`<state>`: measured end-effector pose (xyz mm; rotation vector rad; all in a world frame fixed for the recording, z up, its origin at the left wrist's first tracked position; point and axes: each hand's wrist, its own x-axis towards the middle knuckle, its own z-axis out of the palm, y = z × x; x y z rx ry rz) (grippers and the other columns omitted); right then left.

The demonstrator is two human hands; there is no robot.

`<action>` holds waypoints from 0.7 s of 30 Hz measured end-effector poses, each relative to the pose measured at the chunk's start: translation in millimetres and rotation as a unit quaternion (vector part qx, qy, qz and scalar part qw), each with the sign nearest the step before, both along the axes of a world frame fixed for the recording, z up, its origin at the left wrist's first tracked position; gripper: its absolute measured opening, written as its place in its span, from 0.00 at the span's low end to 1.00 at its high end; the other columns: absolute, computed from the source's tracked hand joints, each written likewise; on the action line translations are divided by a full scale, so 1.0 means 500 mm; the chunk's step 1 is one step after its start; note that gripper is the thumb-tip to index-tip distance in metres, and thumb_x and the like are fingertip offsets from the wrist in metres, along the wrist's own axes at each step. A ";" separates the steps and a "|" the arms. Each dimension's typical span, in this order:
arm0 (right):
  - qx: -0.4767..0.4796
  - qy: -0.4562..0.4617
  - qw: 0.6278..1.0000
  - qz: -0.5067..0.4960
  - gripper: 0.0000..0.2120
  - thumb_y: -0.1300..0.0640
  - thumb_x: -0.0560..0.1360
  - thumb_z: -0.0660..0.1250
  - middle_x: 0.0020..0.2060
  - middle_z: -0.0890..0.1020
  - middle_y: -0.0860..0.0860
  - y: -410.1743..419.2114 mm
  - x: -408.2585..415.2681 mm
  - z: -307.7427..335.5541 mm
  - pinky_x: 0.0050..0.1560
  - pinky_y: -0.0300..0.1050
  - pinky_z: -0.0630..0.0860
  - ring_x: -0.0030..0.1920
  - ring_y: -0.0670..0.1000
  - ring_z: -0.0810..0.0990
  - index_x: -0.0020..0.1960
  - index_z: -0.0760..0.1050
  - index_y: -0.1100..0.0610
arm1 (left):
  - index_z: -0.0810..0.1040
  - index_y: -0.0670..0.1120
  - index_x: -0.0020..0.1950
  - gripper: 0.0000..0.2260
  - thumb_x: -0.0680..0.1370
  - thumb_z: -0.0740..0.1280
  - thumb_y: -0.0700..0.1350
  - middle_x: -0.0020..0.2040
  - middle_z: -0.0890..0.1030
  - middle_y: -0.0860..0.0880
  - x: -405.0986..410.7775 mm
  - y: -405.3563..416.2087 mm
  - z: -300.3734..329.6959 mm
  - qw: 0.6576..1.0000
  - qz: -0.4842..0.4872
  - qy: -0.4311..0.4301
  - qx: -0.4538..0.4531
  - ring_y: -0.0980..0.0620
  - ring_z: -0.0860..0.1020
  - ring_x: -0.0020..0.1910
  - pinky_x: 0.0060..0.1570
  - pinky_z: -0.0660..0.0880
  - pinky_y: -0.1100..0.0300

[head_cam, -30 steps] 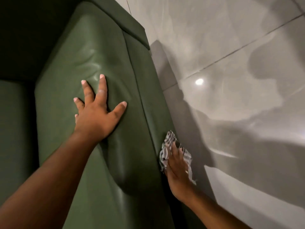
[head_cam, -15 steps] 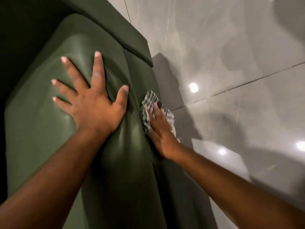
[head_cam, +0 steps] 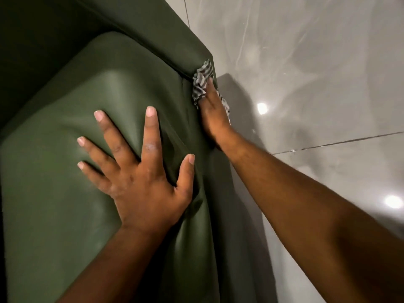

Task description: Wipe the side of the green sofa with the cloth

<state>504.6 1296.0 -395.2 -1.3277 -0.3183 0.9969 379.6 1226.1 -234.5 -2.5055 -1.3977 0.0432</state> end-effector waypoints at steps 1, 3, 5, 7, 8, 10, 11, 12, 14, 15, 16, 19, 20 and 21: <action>-0.010 0.049 0.999 -0.009 0.21 0.48 0.81 0.55 0.72 0.70 0.52 -0.005 0.002 0.008 0.75 0.51 0.61 0.72 0.54 0.67 0.73 0.64 0.50 | 0.50 0.58 0.81 0.38 0.75 0.59 0.69 0.80 0.47 0.33 -0.002 -0.001 0.001 1.000 0.004 0.001 -0.001 0.24 0.46 0.77 0.69 0.48 0.23; -0.025 0.188 0.981 -0.035 0.19 0.46 0.80 0.57 0.64 0.79 0.53 -0.031 0.020 0.023 0.70 0.54 0.69 0.64 0.54 0.76 0.67 0.73 0.52 | 0.49 0.59 0.81 0.38 0.75 0.59 0.69 0.80 0.47 0.33 -0.003 0.000 -0.001 1.000 0.008 0.009 0.003 0.23 0.47 0.76 0.69 0.48 0.23; 0.031 0.344 0.935 -0.075 0.20 0.49 0.79 0.56 0.63 0.79 0.57 -0.073 0.052 0.039 0.70 0.57 0.69 0.63 0.57 0.77 0.64 0.75 0.58 | 0.49 0.59 0.81 0.38 0.75 0.58 0.70 0.80 0.48 0.33 -0.006 0.004 -0.003 1.000 0.002 0.018 0.009 0.22 0.47 0.76 0.68 0.48 0.23; 0.058 0.417 0.899 -0.122 0.21 0.51 0.79 0.55 0.64 0.78 0.60 -0.136 0.098 0.066 0.70 0.58 0.69 0.64 0.60 0.77 0.64 0.75 0.62 | 0.48 0.59 0.81 0.39 0.74 0.58 0.70 0.81 0.47 0.34 -0.005 0.006 -0.002 1.000 0.002 0.016 0.004 0.22 0.47 0.76 0.68 0.48 0.22; 0.065 0.437 0.887 -0.134 0.21 0.50 0.79 0.54 0.64 0.78 0.60 -0.171 0.112 0.080 0.70 0.59 0.69 0.63 0.61 0.77 0.63 0.75 0.61 | 0.47 0.60 0.81 0.39 0.74 0.58 0.70 0.81 0.47 0.34 -0.006 0.009 -0.003 1.000 0.004 0.020 0.001 0.22 0.47 0.75 0.68 0.48 0.22; 0.082 0.457 0.876 -0.131 0.21 0.47 0.79 0.53 0.64 0.78 0.59 -0.244 0.142 0.139 0.68 0.58 0.70 0.63 0.61 0.77 0.60 0.76 0.60 | 0.46 0.60 0.81 0.39 0.74 0.57 0.70 0.81 0.45 0.36 -0.004 0.000 0.004 1.000 0.011 0.019 -0.013 0.22 0.46 0.75 0.67 0.48 0.21; 0.083 0.453 0.879 -0.125 0.22 0.46 0.80 0.53 0.65 0.78 0.59 -0.276 0.155 0.178 0.68 0.58 0.70 0.64 0.61 0.76 0.60 0.76 0.59 | 0.45 0.60 0.81 0.39 0.75 0.56 0.70 0.81 0.44 0.37 -0.001 -0.004 0.015 0.999 0.015 0.020 -0.025 0.22 0.46 0.76 0.68 0.48 0.21; 0.075 0.440 0.887 -0.118 0.22 0.47 0.80 0.52 0.65 0.77 0.60 -0.302 0.169 0.223 0.68 0.59 0.70 0.64 0.61 0.76 0.61 0.76 0.59 | 0.44 0.61 0.81 0.38 0.75 0.56 0.70 0.81 0.42 0.38 0.006 -0.007 0.029 0.999 0.020 0.023 -0.045 0.22 0.44 0.76 0.68 0.47 0.21; 0.062 0.411 0.902 -0.116 0.22 0.48 0.80 0.51 0.64 0.78 0.60 -0.347 0.188 0.321 0.68 0.59 0.70 0.64 0.61 0.76 0.61 0.76 0.59 | 0.42 0.61 0.80 0.37 0.77 0.55 0.71 0.81 0.38 0.41 0.016 -0.010 0.061 0.994 0.038 0.031 -0.096 0.24 0.42 0.76 0.70 0.46 0.23; 0.058 0.402 0.907 -0.112 0.21 0.49 0.80 0.51 0.63 0.78 0.60 -0.372 0.194 0.368 0.67 0.59 0.71 0.64 0.61 0.77 0.60 0.76 0.59 | 0.40 0.61 0.80 0.38 0.77 0.53 0.71 0.82 0.38 0.42 0.016 -0.017 0.084 0.991 0.046 0.024 -0.124 0.26 0.42 0.77 0.71 0.46 0.24; 0.060 0.395 0.911 -0.102 0.21 0.49 0.80 0.51 0.61 0.80 0.59 -0.396 0.201 0.414 0.65 0.58 0.73 0.63 0.60 0.78 0.59 0.77 0.59 | 0.39 0.60 0.80 0.38 0.76 0.51 0.72 0.82 0.38 0.44 0.015 -0.027 0.107 0.987 0.055 0.001 -0.152 0.29 0.43 0.78 0.72 0.47 0.25; 0.041 0.365 0.927 -0.077 0.21 0.50 0.80 0.52 0.56 0.83 0.57 -0.459 0.196 0.555 0.55 0.55 0.80 0.56 0.58 0.83 0.58 0.78 0.61 | 0.38 0.59 0.80 0.39 0.75 0.45 0.75 0.83 0.42 0.48 -0.016 -0.106 0.202 0.969 0.095 -0.093 -0.209 0.40 0.45 0.81 0.74 0.47 0.29; 0.034 0.354 0.932 -0.068 0.21 0.50 0.80 0.52 0.56 0.84 0.58 -0.475 0.186 0.600 0.52 0.54 0.81 0.54 0.57 0.83 0.59 0.78 0.61 | 0.39 0.59 0.80 0.40 0.74 0.45 0.76 0.83 0.43 0.48 -0.038 -0.140 0.243 0.963 0.111 -0.113 -0.218 0.42 0.44 0.81 0.74 0.47 0.31; 0.032 0.351 0.934 -0.057 0.21 0.50 0.80 0.52 0.56 0.83 0.58 -0.488 0.169 0.650 0.50 0.54 0.82 0.54 0.57 0.84 0.59 0.78 0.60 | 0.40 0.57 0.81 0.41 0.73 0.45 0.76 0.83 0.44 0.48 -0.068 -0.173 0.291 0.956 0.134 -0.129 -0.227 0.43 0.45 0.82 0.75 0.47 0.32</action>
